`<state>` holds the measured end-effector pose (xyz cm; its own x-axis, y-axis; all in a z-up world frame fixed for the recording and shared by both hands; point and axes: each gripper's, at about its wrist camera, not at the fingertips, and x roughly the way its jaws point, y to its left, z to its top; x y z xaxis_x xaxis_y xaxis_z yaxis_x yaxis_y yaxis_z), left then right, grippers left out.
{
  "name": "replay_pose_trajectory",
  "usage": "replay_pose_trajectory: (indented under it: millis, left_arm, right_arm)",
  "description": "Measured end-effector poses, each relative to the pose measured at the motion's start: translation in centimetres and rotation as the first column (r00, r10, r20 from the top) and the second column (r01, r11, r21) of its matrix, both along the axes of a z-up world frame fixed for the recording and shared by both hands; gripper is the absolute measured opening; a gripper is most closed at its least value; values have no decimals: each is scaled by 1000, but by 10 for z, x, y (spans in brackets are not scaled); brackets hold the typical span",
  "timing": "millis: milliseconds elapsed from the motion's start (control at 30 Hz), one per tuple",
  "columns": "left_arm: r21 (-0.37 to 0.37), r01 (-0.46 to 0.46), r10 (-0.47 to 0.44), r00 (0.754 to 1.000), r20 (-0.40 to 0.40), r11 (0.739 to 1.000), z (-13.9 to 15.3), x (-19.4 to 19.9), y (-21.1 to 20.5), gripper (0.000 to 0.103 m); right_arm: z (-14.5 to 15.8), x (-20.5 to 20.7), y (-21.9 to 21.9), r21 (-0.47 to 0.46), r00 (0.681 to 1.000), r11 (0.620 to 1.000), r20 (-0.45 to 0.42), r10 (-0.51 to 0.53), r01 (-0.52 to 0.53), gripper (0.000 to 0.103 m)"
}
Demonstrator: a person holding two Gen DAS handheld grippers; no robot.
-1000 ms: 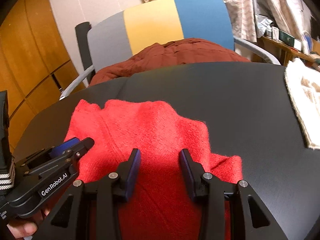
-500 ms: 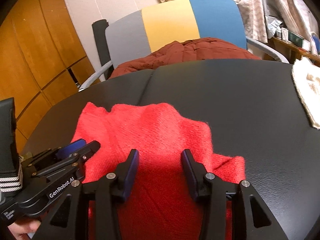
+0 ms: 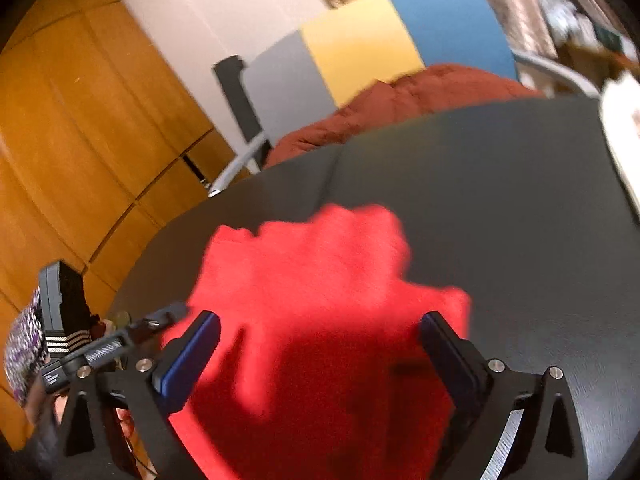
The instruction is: Fold clothes
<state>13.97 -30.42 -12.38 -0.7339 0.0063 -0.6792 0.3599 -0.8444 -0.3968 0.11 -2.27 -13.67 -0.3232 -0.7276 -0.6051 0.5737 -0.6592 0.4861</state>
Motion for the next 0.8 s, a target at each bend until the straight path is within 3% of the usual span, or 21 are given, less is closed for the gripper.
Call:
replay_pose_trajectory:
  millis: [133, 267, 500, 533, 700, 767, 800]
  left_arm:
    - [133, 1, 3, 999, -32, 991, -9, 20, -19, 45]
    - [260, 10, 5, 998, -55, 965, -21, 25, -34, 47]
    - [344, 108, -81, 992, -92, 933, -31, -5, -31, 52]
    - [347, 112, -87, 992, -88, 931, -33, -9, -30, 56]
    - [366, 141, -127, 990, -63, 920, -43, -29, -26, 58]
    - [378, 133, -122, 991, -52, 916, -43, -32, -26, 58]
    - [372, 129, -120, 992, -48, 919, -42, -32, -25, 57]
  right_arm:
    - [-17, -5, 28, -40, 996, 999, 92, -14, 18, 103]
    - [-30, -11, 39, -104, 987, 995, 159, 26, -9, 103]
    - [-34, -18, 10, -114, 974, 980, 142, 178, -162, 103]
    - [-34, -18, 5, -104, 972, 979, 139, 190, -176, 103]
    - [-35, -18, -11, -81, 962, 970, 129, 239, -230, 102]
    - [-36, -17, -14, -71, 960, 967, 120, 252, -245, 92]
    - [-36, -17, -14, -68, 959, 966, 120, 256, -249, 81]
